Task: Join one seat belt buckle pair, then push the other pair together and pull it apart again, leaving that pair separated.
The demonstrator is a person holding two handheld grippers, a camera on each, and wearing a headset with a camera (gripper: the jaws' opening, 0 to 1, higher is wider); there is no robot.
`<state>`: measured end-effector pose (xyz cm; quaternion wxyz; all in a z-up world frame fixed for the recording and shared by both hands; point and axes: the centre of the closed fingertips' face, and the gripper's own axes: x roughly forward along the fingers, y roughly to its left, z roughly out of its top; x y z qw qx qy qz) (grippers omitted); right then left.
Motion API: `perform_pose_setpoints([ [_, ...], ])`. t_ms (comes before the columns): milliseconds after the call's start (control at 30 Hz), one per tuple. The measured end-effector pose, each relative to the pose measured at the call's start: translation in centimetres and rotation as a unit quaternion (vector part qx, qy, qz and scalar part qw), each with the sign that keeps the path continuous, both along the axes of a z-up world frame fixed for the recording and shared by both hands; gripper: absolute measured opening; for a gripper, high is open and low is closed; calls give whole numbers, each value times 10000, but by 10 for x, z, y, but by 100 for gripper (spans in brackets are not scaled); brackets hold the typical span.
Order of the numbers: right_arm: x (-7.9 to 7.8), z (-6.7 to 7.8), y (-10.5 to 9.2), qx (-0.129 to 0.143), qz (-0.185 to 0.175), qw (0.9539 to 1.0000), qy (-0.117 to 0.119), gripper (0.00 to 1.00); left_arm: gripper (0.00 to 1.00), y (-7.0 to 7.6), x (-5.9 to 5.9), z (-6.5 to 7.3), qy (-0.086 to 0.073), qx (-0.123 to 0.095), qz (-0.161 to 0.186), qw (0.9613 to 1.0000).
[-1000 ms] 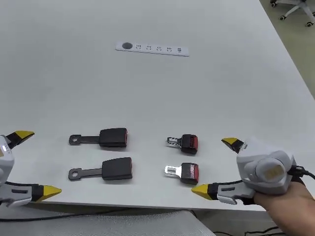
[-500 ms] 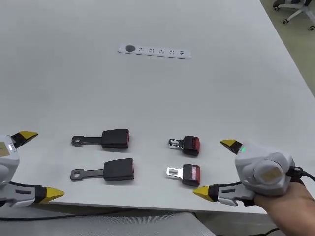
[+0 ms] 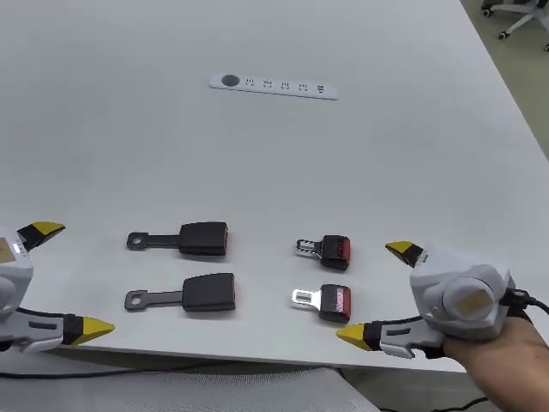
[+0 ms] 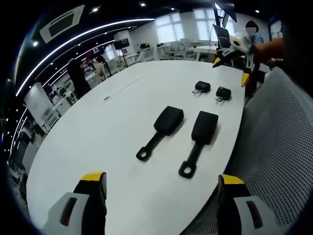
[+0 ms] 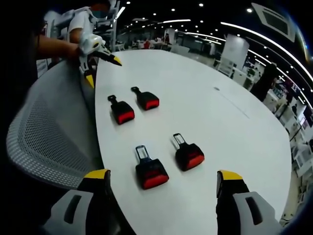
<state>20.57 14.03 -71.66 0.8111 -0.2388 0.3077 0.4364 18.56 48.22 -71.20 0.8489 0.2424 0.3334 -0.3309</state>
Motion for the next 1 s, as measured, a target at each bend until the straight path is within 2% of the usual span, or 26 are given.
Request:
perform_pose_setpoints([
  [200,3,0,2,13,-2,10000,-13,90,95,2,0,-1,-9,50,-14,10000],
  [567,-3,-1,0,22,-63,10000,67,88,95,1,0,-2,17,2,8,10000],
  [933,-1,-3,0,15,-37,10000,66,88,94,1,-3,-2,52,224,-168,9996],
  [1000,-1,-3,-1,-15,-13,10000,69,88,94,0,-1,2,46,132,-143,9998],
])
